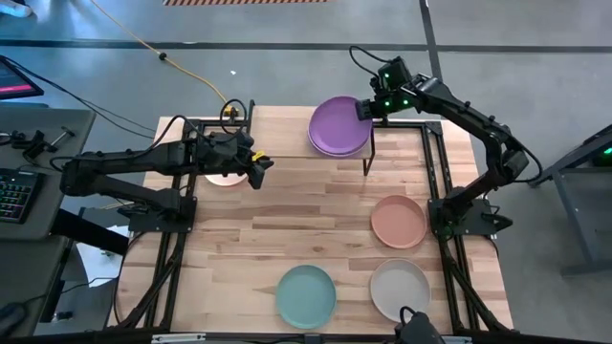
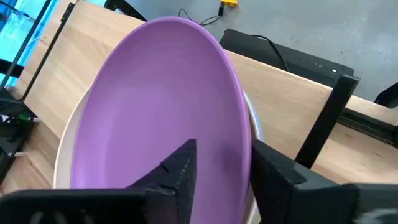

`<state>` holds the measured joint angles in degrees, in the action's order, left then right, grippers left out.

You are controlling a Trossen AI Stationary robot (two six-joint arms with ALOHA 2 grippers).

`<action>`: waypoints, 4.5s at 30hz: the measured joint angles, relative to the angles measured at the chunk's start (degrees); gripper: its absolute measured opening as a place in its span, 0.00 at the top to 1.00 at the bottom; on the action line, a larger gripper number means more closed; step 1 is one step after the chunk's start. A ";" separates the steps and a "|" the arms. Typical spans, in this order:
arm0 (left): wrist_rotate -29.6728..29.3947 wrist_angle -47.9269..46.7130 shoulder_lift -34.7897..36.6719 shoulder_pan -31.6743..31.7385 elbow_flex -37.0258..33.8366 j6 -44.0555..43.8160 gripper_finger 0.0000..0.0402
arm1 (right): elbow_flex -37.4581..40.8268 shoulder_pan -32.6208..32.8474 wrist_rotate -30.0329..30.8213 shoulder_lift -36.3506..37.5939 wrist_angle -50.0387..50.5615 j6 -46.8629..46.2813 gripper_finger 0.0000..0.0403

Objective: Place and stack plates onto a shelf
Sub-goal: Stack the violet plate on top of the white plate on the shelf, then put the light brown plate on the shelf

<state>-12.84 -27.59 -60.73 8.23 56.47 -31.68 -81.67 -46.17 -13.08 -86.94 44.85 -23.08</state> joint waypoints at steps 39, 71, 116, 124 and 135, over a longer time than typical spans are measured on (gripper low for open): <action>-1.62 -0.01 0.00 0.02 0.00 0.81 0.77 | 0.00 11.45 0.57 9.73 6.13 -1.94 0.66; 4.01 -29.76 -0.46 -0.04 -0.04 1.79 0.77 | 0.00 33.11 6.84 9.70 16.18 -7.12 0.66; 1.79 -21.62 -8.84 9.44 -20.06 5.40 0.77 | 0.00 33.09 8.68 9.70 14.81 -6.92 0.66; 0.46 -19.98 -10.95 9.44 -20.06 6.37 0.77 | 0.00 33.09 8.68 9.68 14.81 -10.41 0.66; -0.22 -17.90 -12.15 12.00 -20.04 11.89 0.77 | 0.00 33.09 8.68 9.68 13.52 -14.22 0.66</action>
<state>-13.06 -45.49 -72.88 20.23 36.42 -19.79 -81.67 -13.08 -4.40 -77.25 58.37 -37.30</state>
